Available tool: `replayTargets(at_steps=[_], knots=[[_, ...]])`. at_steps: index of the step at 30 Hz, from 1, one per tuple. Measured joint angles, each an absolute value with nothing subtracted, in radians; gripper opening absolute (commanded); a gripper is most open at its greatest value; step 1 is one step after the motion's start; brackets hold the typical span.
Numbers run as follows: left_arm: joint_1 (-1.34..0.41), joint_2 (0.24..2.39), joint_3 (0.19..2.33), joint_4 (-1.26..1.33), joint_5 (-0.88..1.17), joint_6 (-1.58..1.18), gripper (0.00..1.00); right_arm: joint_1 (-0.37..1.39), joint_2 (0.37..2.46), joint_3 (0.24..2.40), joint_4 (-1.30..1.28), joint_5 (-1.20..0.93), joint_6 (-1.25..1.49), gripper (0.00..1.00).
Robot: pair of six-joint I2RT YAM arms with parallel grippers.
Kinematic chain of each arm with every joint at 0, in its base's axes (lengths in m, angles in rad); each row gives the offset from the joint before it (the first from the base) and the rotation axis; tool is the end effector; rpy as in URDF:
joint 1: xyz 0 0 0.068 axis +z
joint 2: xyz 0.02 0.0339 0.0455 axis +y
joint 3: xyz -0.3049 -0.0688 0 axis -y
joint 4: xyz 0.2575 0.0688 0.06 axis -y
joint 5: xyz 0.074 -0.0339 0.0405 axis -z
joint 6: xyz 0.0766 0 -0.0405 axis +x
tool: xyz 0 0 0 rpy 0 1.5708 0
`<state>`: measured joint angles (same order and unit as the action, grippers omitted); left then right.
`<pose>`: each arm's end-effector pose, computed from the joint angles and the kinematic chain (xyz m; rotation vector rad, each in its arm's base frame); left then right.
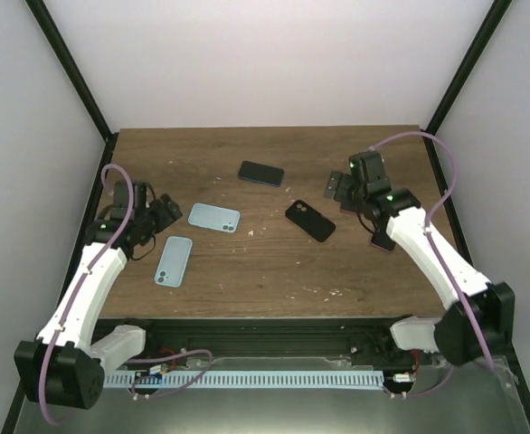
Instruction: Put the phone into the phone case
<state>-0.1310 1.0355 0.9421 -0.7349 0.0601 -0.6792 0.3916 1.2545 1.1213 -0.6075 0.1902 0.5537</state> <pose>0.2256 -0.0344 0.3006 -0.6344 2.3620 -0.4428 0.2814 0.1005 0.3279 0.2835 2.2923 0.2669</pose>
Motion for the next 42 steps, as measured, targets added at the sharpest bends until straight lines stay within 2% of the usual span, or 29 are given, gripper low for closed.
replayTargets(at_steps=[7, 12, 19, 24, 35, 39, 42], knots=[[-0.080, 1.065, 0.802, -0.698, -0.162, -0.801, 0.84, 0.166, 1.480, 1.137, -0.582, 0.199, 0.512, 1.00], [-0.031, 1.138, 0.706, -0.635, -0.196, -0.846, 0.82, 0.005, 1.628, 1.138, -0.577, 0.163, 0.473, 1.00], [-0.017, 1.240, 0.664, -0.559, -0.179, -0.849, 0.82, -0.131, 1.745, 1.151, -0.577, 0.070, 0.413, 1.00], [-0.016, 1.276, 0.640, -0.505, -0.103, -0.826, 0.81, -0.162, 1.845, 1.162, -0.586, 0.060, 0.400, 1.00], [-0.020, 1.266, 0.602, -0.511, -0.001, -0.764, 0.79, -0.167, 1.848, 1.163, -0.592, 0.071, 0.395, 0.99], [-0.045, 1.234, 0.587, -0.524, 0.043, -0.760, 0.78, -0.167, 1.846, 1.158, -0.589, 0.067, 0.392, 0.94], [-0.079, 1.213, 0.587, -0.534, 0.072, -0.760, 0.76, -0.166, 1.842, 1.150, -0.584, 0.066, 0.392, 0.86]])
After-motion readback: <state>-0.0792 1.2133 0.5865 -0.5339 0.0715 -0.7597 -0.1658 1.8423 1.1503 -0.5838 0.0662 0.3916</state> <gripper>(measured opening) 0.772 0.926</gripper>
